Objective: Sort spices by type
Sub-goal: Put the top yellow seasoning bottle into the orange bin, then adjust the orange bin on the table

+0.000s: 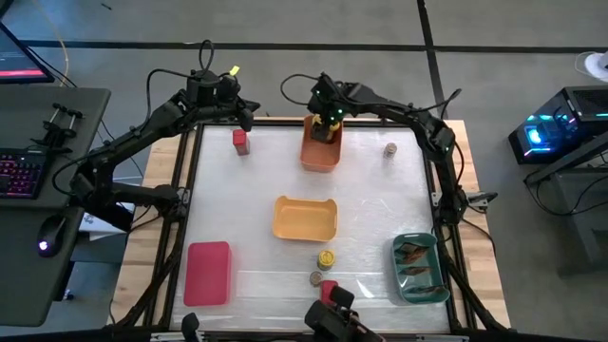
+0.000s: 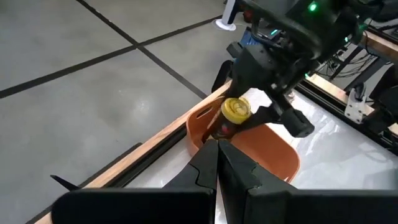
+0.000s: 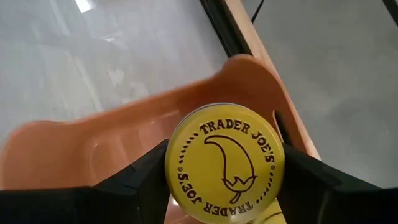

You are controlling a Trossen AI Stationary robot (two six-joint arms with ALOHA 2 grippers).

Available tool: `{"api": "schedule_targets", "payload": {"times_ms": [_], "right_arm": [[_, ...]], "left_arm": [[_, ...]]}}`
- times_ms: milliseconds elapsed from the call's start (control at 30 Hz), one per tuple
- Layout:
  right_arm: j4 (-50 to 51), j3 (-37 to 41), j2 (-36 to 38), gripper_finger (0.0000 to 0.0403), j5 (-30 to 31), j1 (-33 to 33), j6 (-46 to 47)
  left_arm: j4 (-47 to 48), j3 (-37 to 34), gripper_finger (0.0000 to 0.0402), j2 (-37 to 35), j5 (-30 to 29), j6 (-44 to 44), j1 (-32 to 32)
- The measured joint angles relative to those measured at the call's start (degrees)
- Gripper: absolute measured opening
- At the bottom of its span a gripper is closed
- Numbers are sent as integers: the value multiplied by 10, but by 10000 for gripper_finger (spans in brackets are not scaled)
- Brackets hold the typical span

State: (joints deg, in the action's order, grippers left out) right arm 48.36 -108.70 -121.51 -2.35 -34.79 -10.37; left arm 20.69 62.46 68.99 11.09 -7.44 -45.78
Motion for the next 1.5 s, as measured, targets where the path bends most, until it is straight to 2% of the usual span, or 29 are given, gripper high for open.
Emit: {"api": "schedule_targets", "payload": {"times_ms": [233,433,800,1033,1233,1333,1433,1500], "right_arm": [[-24,13,0,227,13,0,14],[-27,12,0,296,22,0,16],[-27,4,0,305,21,4,15],[20,-69,1,306,-17,5,1],[37,-111,1,306,-113,7,33],[47,-111,1,300,-146,26,43],[39,-92,2,264,-106,57,43],[39,-76,1,224,-87,77,41]], "left_arm": [[0,0,0,0,0,-1,0],[1,0,0,0,0,-10,0],[8,0,0,0,0,-10,0],[18,0,0,0,1,1,0],[23,0,0,0,1,2,0],[29,0,0,0,1,5,0],[51,0,0,0,1,20,0],[66,0,0,0,1,25,0]]}}
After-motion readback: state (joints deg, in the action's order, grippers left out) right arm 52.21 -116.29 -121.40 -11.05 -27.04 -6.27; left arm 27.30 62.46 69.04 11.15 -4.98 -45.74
